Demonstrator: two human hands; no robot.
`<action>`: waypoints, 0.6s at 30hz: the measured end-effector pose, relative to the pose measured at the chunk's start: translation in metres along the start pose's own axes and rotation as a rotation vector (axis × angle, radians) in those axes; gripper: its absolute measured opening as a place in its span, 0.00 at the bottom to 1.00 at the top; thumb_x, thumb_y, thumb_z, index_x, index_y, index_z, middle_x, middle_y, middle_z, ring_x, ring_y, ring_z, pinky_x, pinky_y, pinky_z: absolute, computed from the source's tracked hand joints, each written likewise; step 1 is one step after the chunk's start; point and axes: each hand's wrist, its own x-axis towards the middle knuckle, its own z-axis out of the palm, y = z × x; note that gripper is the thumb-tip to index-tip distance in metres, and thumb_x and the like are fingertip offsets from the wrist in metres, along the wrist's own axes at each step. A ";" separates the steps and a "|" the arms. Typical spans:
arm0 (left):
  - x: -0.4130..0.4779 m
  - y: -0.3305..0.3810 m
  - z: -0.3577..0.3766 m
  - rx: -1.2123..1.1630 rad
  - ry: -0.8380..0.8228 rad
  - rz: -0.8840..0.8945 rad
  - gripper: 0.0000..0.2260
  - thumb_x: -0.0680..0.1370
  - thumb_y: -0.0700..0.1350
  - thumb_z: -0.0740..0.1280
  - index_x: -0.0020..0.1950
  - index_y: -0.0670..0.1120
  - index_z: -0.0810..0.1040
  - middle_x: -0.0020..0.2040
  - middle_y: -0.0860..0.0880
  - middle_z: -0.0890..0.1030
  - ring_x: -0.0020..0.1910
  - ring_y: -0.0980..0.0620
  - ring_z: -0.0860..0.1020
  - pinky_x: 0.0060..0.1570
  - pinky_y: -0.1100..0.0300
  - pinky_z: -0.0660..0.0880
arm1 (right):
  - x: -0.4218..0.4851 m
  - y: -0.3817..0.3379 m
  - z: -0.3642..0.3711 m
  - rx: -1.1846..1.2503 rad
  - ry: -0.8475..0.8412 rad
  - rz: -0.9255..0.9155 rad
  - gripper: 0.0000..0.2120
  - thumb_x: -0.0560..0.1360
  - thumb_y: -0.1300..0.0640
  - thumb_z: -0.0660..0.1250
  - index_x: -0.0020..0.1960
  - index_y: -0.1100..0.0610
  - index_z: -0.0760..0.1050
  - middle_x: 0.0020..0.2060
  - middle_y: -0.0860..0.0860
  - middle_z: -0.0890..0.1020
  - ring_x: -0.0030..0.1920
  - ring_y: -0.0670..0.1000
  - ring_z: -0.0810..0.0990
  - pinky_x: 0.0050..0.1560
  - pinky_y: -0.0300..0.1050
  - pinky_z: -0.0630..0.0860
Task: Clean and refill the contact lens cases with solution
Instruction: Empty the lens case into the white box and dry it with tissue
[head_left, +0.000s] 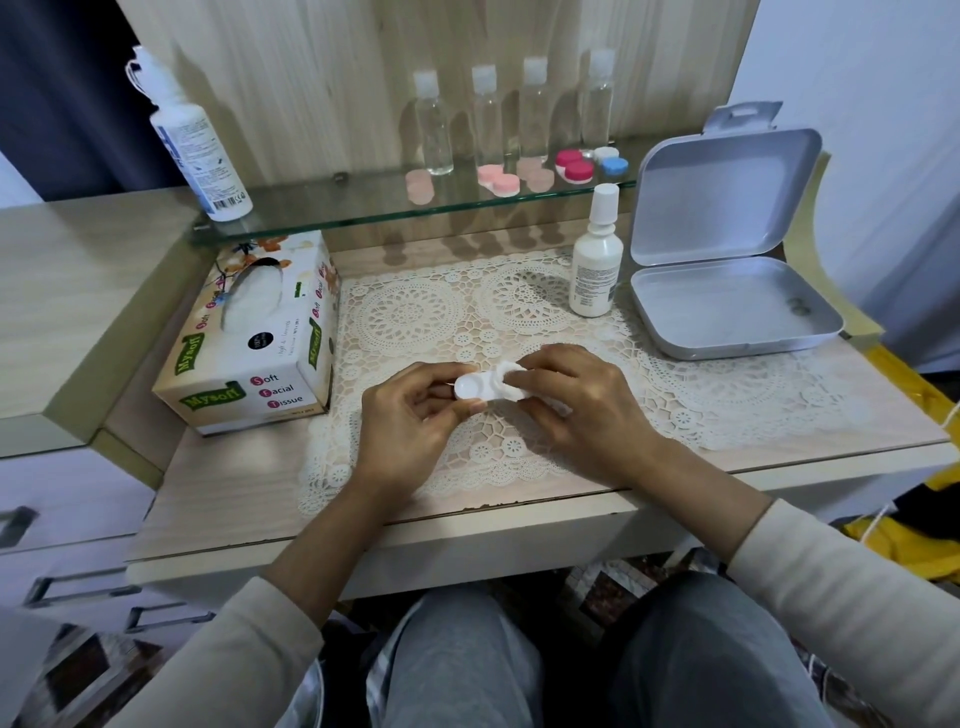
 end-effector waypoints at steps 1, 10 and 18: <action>0.000 0.000 0.000 0.003 -0.003 -0.003 0.15 0.66 0.33 0.74 0.48 0.48 0.79 0.45 0.49 0.82 0.42 0.52 0.82 0.46 0.64 0.78 | 0.000 0.000 0.000 0.002 -0.002 0.001 0.08 0.68 0.59 0.73 0.44 0.64 0.81 0.39 0.58 0.82 0.37 0.57 0.80 0.36 0.46 0.77; -0.001 0.003 -0.001 0.045 -0.034 0.066 0.22 0.66 0.34 0.74 0.58 0.46 0.76 0.47 0.51 0.80 0.43 0.59 0.80 0.46 0.68 0.76 | 0.003 -0.003 -0.008 0.104 0.002 0.076 0.11 0.71 0.56 0.66 0.44 0.64 0.80 0.39 0.57 0.82 0.36 0.56 0.81 0.33 0.50 0.77; 0.005 0.017 -0.010 -0.012 0.001 0.010 0.19 0.66 0.45 0.70 0.57 0.44 0.78 0.45 0.50 0.82 0.41 0.55 0.80 0.45 0.66 0.77 | 0.024 -0.010 -0.022 0.393 0.134 0.442 0.09 0.73 0.62 0.66 0.50 0.66 0.80 0.40 0.53 0.80 0.37 0.41 0.77 0.37 0.29 0.73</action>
